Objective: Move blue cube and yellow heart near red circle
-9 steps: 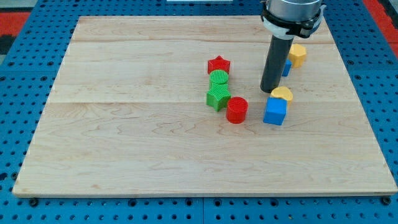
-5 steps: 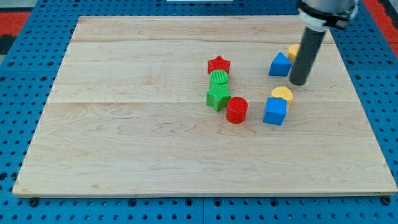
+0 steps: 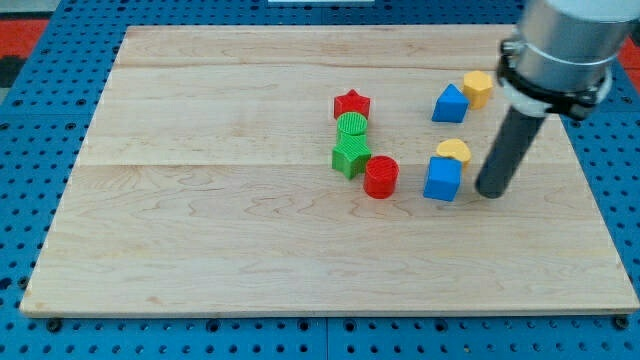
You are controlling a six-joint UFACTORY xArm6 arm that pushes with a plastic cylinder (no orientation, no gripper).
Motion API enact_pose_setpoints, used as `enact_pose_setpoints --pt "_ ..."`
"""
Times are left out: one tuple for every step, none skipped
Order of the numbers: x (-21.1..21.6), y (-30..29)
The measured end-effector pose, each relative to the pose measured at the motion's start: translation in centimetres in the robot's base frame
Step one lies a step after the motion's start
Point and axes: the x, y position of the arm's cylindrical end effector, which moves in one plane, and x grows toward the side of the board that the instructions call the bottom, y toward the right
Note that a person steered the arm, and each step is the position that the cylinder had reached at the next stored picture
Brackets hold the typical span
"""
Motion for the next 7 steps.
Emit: enact_pose_setpoints --pt "0.0 -1.8" --pt "0.0 -1.8" --pt "-0.2 -1.8" --pt "-0.8 -1.9" --pt "-0.9 -1.9" --pt "-0.8 -0.4" --pt "-0.8 2.2"
